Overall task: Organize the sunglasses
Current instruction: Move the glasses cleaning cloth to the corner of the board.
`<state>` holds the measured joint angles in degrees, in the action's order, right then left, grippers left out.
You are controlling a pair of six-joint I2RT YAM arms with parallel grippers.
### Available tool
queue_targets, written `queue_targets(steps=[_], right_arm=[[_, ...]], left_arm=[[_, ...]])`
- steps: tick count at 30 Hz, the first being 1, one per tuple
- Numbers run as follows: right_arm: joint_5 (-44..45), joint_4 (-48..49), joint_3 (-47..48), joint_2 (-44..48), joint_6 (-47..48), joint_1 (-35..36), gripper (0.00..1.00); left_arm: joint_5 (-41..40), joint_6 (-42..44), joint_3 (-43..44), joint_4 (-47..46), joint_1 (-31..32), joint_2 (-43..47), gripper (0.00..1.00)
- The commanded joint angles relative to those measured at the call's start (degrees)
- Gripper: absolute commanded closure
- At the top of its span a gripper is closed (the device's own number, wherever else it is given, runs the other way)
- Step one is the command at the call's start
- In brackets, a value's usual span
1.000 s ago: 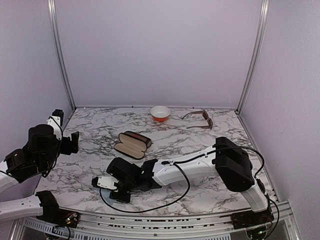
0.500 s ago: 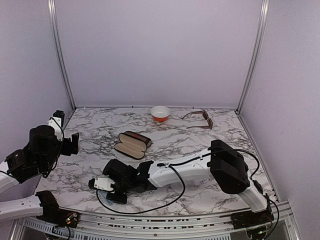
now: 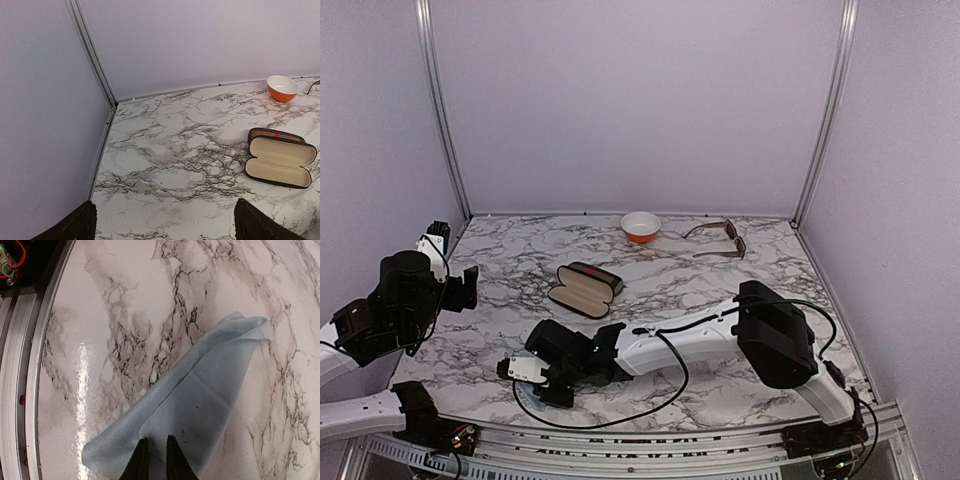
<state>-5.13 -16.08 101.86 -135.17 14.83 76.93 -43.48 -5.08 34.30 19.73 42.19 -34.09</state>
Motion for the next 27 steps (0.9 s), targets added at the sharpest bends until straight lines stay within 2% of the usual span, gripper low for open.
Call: queue_targets(steps=[1, 14, 19, 27], right_arm=[[1.57, 0.86, 1.93, -1.59, -0.33, 0.40, 0.88], [0.03, 1.31, 2.48, -1.48, -0.20, 0.39, 1.00], [-0.52, 0.84, 2.13, 0.50, -0.64, 0.35, 1.00], [-0.33, 4.23, -10.91, 12.17, -4.55, -0.21, 1.00]], left_arm=[[-0.51, 0.32, -0.38, -1.17, -0.35, -0.19, 0.04], [-0.55, 0.31, -0.47, -1.20, -0.36, -0.32, 0.04], [0.13, 0.40, -0.39, -1.27, -0.36, -0.46, 0.04], [2.88, 0.90, -0.47, -1.27, -0.36, -0.33, 0.04]])
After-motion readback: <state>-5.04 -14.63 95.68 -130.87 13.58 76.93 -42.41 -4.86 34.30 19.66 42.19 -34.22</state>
